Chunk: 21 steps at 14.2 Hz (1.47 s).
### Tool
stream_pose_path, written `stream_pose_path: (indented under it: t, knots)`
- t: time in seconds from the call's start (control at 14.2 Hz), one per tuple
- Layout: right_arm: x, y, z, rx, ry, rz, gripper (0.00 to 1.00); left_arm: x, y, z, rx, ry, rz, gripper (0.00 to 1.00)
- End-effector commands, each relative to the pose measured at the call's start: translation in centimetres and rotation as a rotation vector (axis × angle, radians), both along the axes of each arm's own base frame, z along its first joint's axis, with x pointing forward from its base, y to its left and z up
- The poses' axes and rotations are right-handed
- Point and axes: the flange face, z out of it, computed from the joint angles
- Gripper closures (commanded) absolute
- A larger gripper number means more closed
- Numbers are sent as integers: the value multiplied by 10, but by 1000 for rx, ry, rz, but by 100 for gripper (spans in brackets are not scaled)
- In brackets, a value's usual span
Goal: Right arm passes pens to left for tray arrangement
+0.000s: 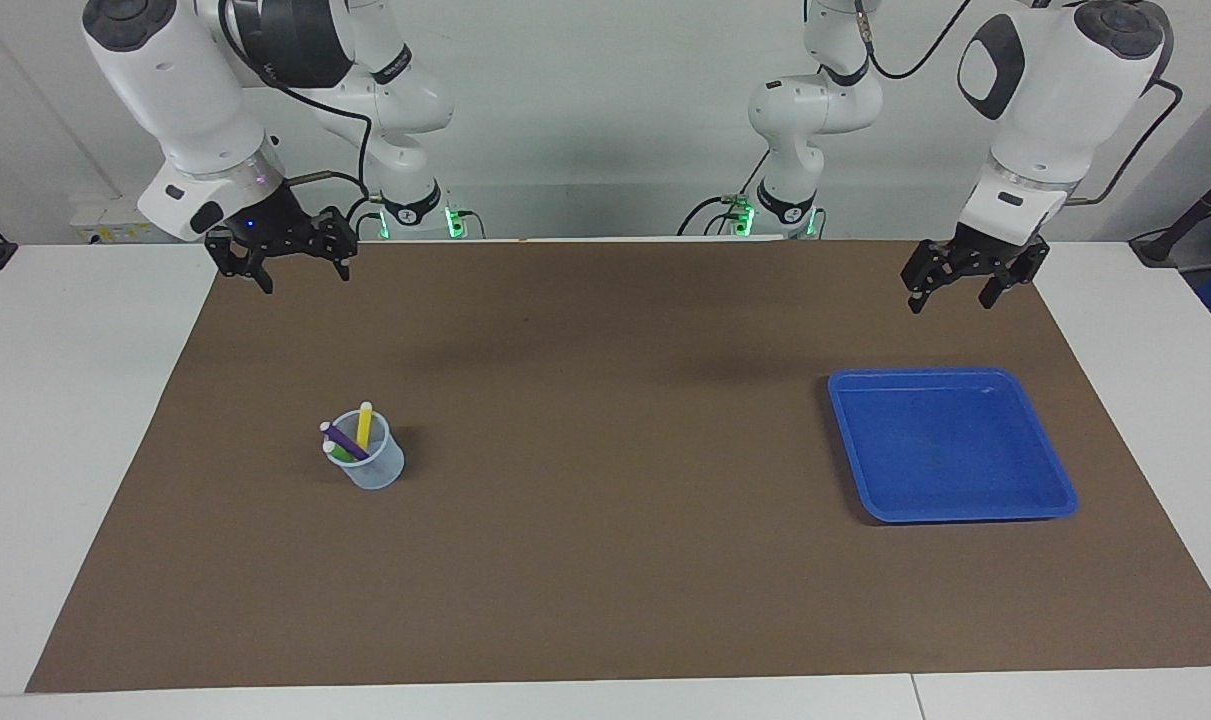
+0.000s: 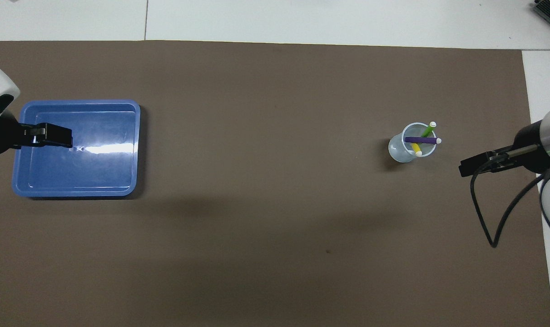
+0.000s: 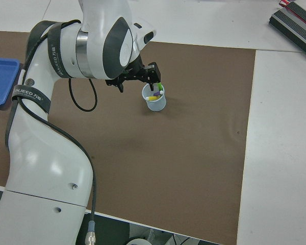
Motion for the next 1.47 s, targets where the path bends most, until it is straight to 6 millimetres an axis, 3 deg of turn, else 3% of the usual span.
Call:
stream_pose_path:
  t: [0.0, 0.7, 1.05, 1.4]
  knots:
    - [3, 0, 0, -8, -7, -11, 0, -2, -2, 2, -11, -6, 6, 0]
    - [3, 3, 0, -8, -6, -4, 0, -3, -4, 2, -10, 0, 3, 0]
    - [1, 3, -4, -11, -9, -13, 0, -5, -20, -1, -7, 6, -34, 0]
    - [3, 4, -7, -12, -35, -2, 0, -7, -21, -1, -8, 14, -24, 0]
